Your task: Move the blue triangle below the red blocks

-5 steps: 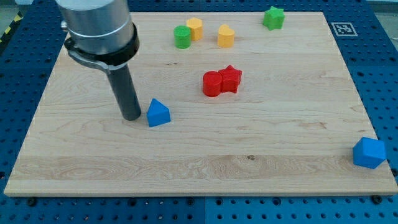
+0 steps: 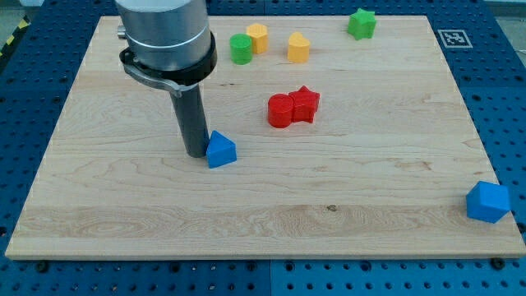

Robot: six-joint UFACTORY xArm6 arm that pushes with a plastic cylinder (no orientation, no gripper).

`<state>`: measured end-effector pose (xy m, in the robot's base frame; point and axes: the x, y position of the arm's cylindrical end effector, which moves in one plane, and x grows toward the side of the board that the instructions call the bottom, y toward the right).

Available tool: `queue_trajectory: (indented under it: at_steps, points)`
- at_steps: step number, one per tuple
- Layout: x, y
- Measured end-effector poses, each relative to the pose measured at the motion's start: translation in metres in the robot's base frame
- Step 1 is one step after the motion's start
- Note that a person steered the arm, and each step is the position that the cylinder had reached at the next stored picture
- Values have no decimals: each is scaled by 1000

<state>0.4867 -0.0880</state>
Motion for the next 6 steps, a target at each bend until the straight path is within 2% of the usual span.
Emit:
queue_trajectory:
  at_steps: [3, 5, 6]
  points:
    - [0, 85]
    - [31, 94]
    - [32, 105]
